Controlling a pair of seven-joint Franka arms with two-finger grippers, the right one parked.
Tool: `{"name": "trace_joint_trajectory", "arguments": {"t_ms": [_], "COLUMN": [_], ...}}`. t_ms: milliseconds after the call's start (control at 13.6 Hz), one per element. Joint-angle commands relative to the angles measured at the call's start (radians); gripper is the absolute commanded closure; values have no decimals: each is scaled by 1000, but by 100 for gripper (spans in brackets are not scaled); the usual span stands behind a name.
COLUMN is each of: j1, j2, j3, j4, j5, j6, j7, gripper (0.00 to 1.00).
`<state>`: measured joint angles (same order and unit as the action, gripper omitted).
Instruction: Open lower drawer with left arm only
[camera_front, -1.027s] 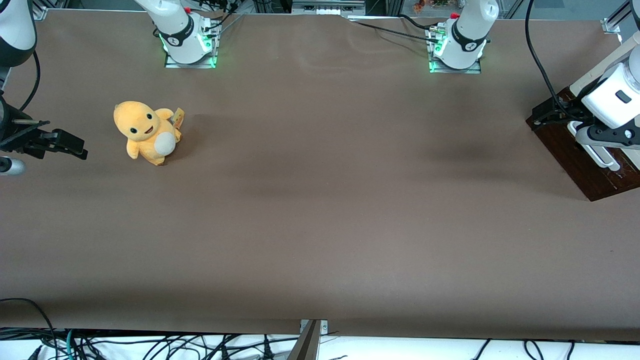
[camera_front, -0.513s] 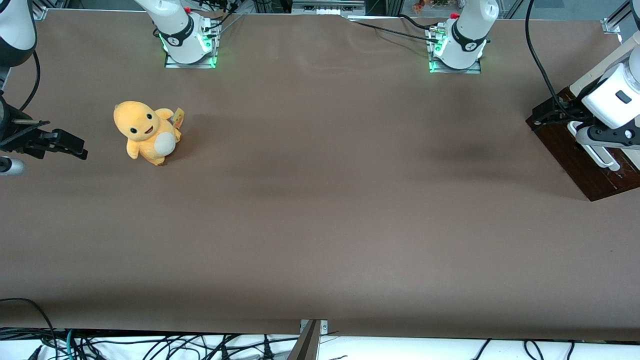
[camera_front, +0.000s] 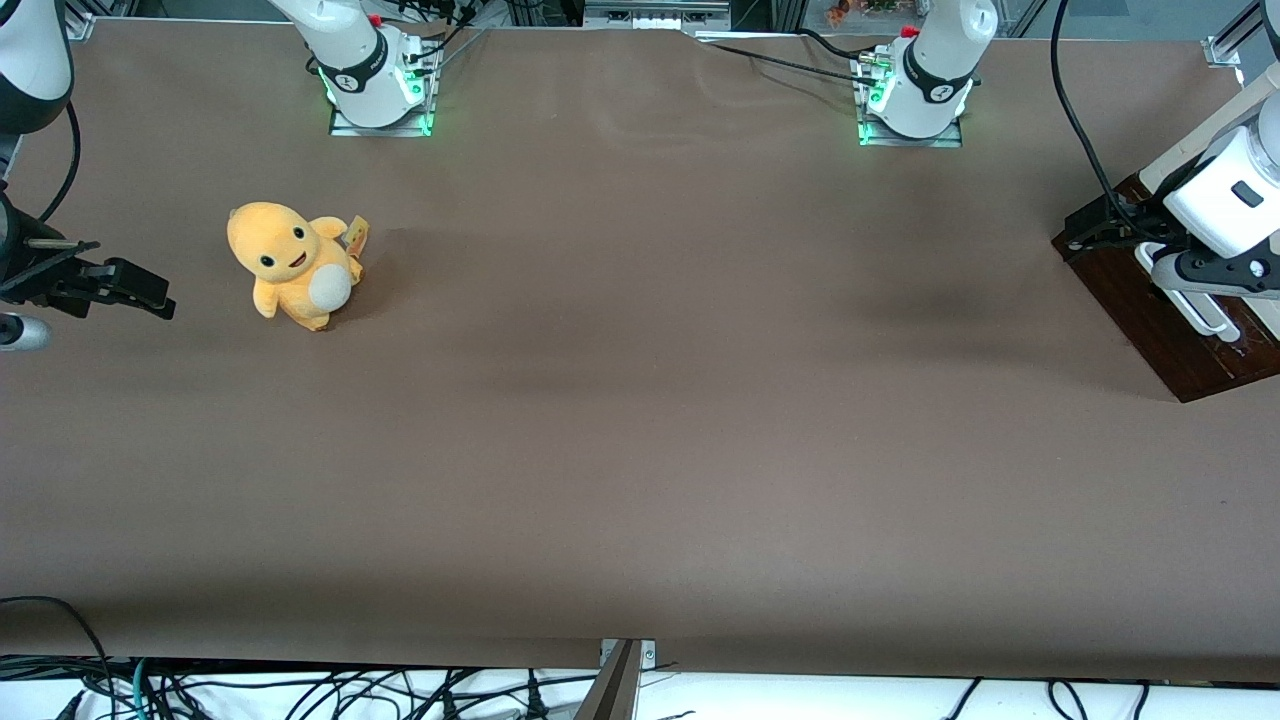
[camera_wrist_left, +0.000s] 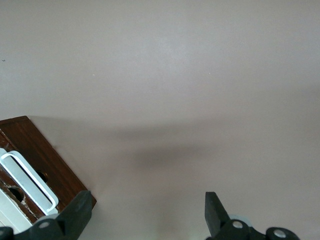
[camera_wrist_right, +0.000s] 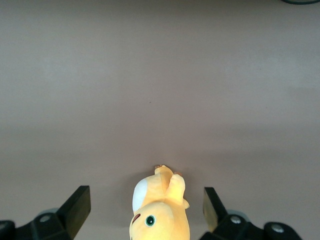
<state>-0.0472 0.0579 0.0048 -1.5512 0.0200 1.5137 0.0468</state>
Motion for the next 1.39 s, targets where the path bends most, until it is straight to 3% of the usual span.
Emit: {"name": "trace_joint_trajectory", "arguments": {"t_ms": [0,513,953,1320], "j1": [7,7,15,29], "j2": [2,23,178,359], "j3": [1,3,3,14], "j4": [0,2,10,10], "j5": [-26,-20,0,210], "j6": [0,-3,-3,-6], "j7": [11,2,-71,-116], "gripper": [0,0,0,0]}}
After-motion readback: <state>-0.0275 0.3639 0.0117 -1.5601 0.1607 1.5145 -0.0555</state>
